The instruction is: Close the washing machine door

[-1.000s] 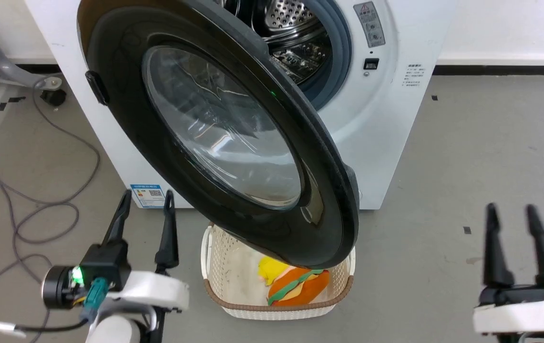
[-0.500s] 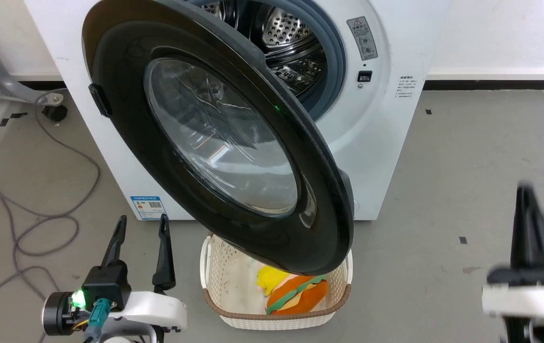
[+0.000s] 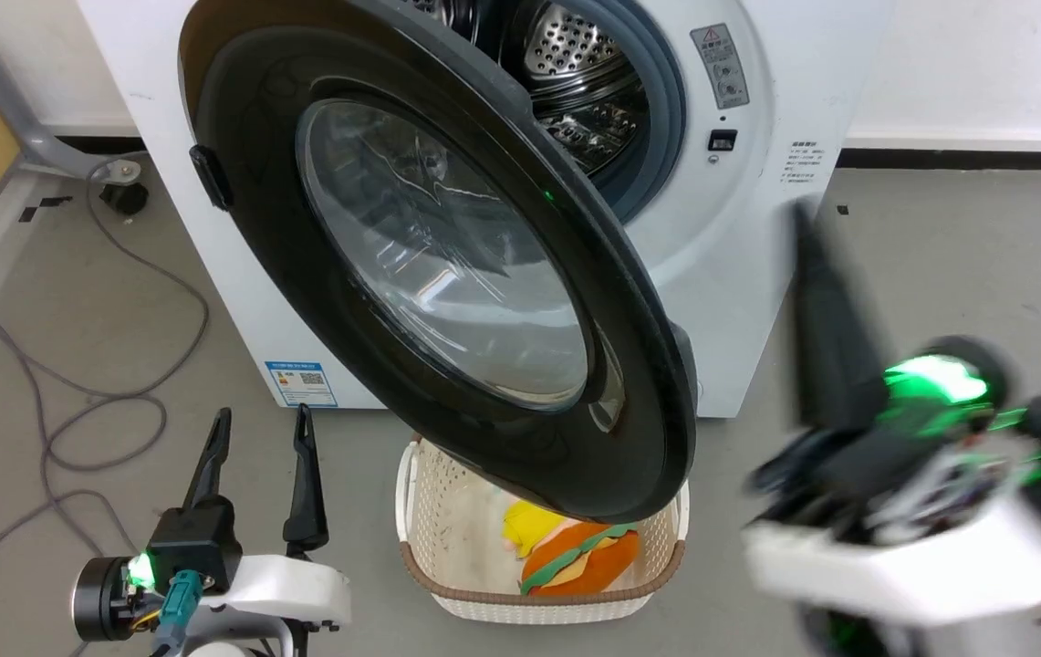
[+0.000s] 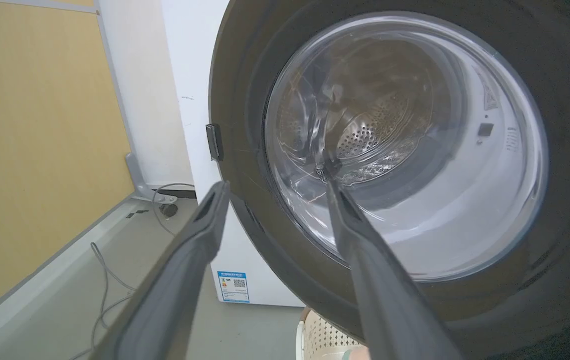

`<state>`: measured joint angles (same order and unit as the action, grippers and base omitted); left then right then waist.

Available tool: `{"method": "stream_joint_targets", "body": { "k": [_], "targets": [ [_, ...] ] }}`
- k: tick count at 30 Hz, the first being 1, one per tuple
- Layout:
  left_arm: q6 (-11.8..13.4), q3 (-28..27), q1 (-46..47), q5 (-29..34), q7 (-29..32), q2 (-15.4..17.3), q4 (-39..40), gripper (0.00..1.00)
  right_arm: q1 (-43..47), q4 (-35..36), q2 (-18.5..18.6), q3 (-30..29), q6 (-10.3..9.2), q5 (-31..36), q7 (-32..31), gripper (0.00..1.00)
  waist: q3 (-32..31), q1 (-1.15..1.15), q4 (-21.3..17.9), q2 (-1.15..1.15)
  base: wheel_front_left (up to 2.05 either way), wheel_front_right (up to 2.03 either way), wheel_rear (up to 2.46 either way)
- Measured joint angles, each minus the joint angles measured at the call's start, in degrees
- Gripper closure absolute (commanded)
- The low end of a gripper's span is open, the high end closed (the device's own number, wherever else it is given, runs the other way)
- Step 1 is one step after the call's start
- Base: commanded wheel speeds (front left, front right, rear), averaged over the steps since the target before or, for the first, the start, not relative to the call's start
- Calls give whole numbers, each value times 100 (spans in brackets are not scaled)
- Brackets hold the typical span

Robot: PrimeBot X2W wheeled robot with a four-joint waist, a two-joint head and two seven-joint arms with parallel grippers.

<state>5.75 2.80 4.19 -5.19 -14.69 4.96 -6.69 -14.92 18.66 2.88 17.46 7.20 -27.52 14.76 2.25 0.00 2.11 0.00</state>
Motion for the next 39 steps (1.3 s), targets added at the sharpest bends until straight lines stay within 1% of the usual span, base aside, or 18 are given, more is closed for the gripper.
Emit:
{"method": "stream_joint_targets", "body": {
  "k": [3,6,8,12,14,18,23,30,39],
  "targets": [
    [-41,-47,0,20,0,-35,26,0,-31,-97,107,678,0,45,0,100,45,0,7,0,0,0,0],
    [-47,-94,1,58,0,-58,44,0,-90,-299,388,1284,0,191,-1,100,104,0,17,0,0,0,0],
    [-47,-122,2,74,0,-68,58,0,-119,-486,614,1655,0,410,-1,100,144,0,23,0,0,0,0],
    [-88,-162,20,111,0,-88,92,0,-121,-998,927,2142,1,704,-1,100,234,0,41,0,0,0,0],
    [-89,-170,30,127,0,-98,103,0,-119,-1321,1063,2216,24,854,-2,100,280,0,50,0,0,0,0],
    [-89,-186,65,166,0,-118,136,0,-119,-1919,1199,2117,24,940,-2,100,390,0,70,0,0,0,0],
    [-88,-197,151,199,0,-153,170,0,-131,-2449,1256,1703,24,942,-3,100,543,0,98,0,0,0,0],
    [-81,-183,274,226,0,-180,249,0,-367,-2909,1234,1012,42,1080,-2,100,780,0,145,0,0,0,0],
    [-23,-135,469,225,0,-193,374,0,-956,-3481,1250,164,40,1290,-2,100,1188,0,235,0,0,0,0]
  ]
}}
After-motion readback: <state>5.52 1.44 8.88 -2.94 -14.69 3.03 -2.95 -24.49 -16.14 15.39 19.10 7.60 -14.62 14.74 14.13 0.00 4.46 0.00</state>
